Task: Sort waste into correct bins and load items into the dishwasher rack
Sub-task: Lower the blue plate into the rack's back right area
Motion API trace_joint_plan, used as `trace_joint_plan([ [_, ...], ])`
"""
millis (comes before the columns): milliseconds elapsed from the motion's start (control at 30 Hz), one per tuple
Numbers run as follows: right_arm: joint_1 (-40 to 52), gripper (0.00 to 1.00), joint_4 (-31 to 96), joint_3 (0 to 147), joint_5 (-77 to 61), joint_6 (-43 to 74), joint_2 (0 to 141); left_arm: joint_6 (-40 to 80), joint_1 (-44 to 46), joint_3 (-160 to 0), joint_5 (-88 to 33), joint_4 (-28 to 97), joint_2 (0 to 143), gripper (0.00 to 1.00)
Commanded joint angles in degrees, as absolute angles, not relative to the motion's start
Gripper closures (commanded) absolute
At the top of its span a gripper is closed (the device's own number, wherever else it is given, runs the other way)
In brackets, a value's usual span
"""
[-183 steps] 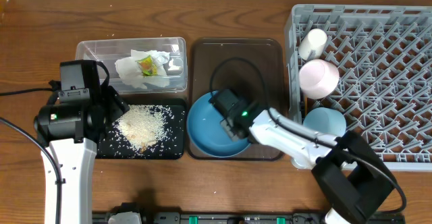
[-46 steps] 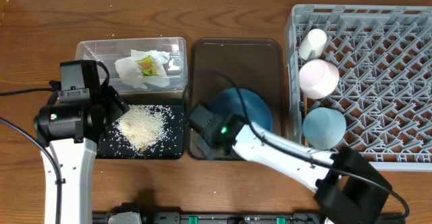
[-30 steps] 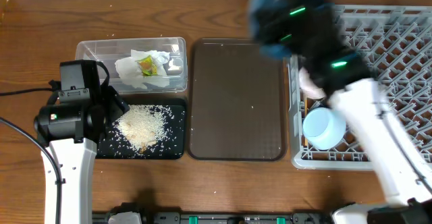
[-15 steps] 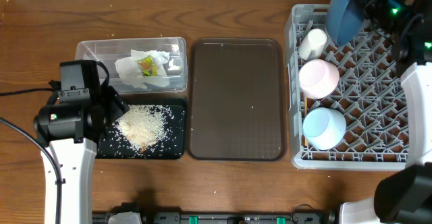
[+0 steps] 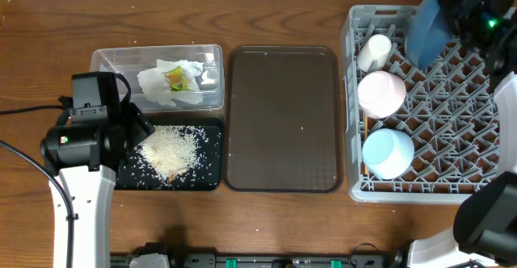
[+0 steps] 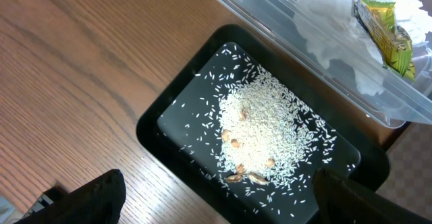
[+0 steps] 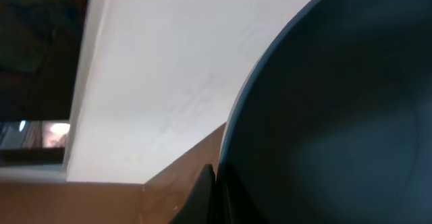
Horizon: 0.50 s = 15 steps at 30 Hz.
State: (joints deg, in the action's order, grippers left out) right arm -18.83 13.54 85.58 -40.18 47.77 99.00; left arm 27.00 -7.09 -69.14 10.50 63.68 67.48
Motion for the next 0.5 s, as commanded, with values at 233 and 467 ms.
trace_joint_plan([
  [233,-23.6,0.99,-10.3,71.2,-48.7,57.6,99.2,27.1,-7.4,-70.3,11.2,63.9,67.4,0.09],
  [467,-24.3,0.99,-34.0,65.6,-51.2,70.4,99.2,27.1,-7.4,-70.3,11.2,63.9,67.4,0.09],
])
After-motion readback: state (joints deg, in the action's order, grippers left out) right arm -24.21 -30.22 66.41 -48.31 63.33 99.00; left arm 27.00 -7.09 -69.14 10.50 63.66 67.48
